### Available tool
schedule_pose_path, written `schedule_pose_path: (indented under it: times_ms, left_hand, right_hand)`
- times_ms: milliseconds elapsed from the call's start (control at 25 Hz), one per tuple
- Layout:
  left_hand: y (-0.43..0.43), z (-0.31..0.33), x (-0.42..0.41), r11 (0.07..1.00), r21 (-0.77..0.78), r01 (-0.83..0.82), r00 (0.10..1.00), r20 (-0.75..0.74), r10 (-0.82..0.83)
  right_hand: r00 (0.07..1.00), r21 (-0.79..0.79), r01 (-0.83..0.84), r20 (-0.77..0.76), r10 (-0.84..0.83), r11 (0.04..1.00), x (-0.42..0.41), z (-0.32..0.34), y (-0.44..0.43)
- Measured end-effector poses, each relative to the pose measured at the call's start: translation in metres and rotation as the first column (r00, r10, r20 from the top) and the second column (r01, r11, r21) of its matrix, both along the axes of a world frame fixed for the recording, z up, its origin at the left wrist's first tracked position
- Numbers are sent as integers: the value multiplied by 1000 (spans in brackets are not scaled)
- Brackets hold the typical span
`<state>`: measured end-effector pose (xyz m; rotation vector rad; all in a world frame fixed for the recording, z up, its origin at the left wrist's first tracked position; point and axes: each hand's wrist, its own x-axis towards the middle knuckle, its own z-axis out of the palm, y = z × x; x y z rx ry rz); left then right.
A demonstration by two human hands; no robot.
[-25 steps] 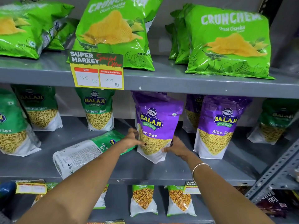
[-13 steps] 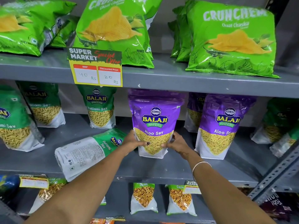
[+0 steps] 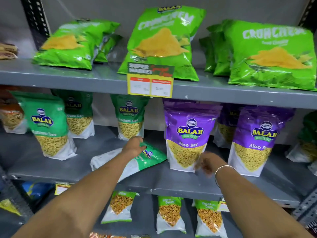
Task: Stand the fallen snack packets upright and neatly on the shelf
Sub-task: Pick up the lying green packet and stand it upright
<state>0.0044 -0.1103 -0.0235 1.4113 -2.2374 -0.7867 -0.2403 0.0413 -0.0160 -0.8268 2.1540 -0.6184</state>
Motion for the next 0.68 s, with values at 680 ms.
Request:
schedule_pose_path:
  times_ms: [680]
  left_hand:
    - [-95,-27,153,600,762,243,970,-177,-168]
  right_hand:
    - [698,-102,447,661,-275,889,261,-27,-87]
